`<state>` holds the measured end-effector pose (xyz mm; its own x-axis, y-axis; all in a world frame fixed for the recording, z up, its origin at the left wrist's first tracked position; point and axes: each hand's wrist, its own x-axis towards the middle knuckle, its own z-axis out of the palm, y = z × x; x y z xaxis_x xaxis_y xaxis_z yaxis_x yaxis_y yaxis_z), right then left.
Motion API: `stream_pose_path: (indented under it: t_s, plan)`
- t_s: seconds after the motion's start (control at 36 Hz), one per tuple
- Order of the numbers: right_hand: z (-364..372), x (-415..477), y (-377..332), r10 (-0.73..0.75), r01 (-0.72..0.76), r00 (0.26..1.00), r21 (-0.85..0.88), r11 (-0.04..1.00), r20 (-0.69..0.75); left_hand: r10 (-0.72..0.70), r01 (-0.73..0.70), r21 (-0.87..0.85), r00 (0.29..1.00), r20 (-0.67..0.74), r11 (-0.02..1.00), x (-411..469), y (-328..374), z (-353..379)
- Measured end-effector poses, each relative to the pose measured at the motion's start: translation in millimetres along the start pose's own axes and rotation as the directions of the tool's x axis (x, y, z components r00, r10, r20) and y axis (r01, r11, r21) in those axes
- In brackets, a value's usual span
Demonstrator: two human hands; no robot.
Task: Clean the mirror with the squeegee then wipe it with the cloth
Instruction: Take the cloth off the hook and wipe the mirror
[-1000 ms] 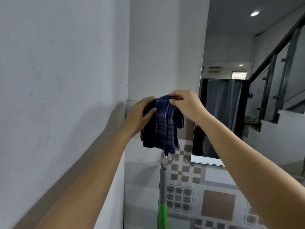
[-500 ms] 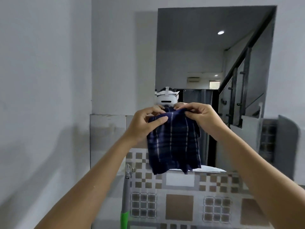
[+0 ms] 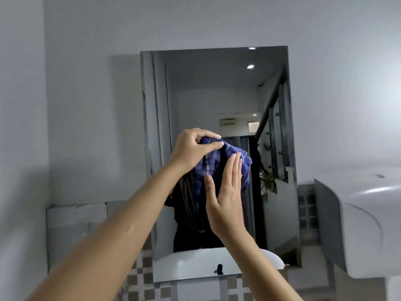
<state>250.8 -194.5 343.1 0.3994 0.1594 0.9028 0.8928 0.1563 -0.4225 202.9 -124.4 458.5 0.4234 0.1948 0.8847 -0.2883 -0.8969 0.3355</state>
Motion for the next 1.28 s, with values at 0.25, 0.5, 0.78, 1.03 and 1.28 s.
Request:
stream_pose_path:
  t_s: [0.25,0.5,0.78,1.03,1.28]
  plan:
    - [32,76,19,-0.072,0.055,0.989,-0.132,0.99,-0.127,-0.004,0.02,-0.107,0.989,0.147,0.994,52,10,-9]
    - [8,135,0,-0.208,0.13,0.946,-0.297,0.946,-0.25,0.079,-0.081,-0.029,0.995,-0.06,0.996,44,7,-35]
    - [64,237,-53,-0.444,0.369,0.896,-0.543,0.754,-0.007,0.276,-0.073,0.721,0.946,-0.169,0.689,4,-118,-38]
    - [98,272,-87,-0.563,0.623,0.759,-0.617,0.481,0.327,0.251,-0.051,0.756,0.956,-0.152,0.653,2,-122,-31]
    - [2,308,-23,-0.366,0.273,0.931,-0.664,0.696,0.0,0.243,-0.049,0.759,0.959,-0.146,0.649,0,-140,-37]
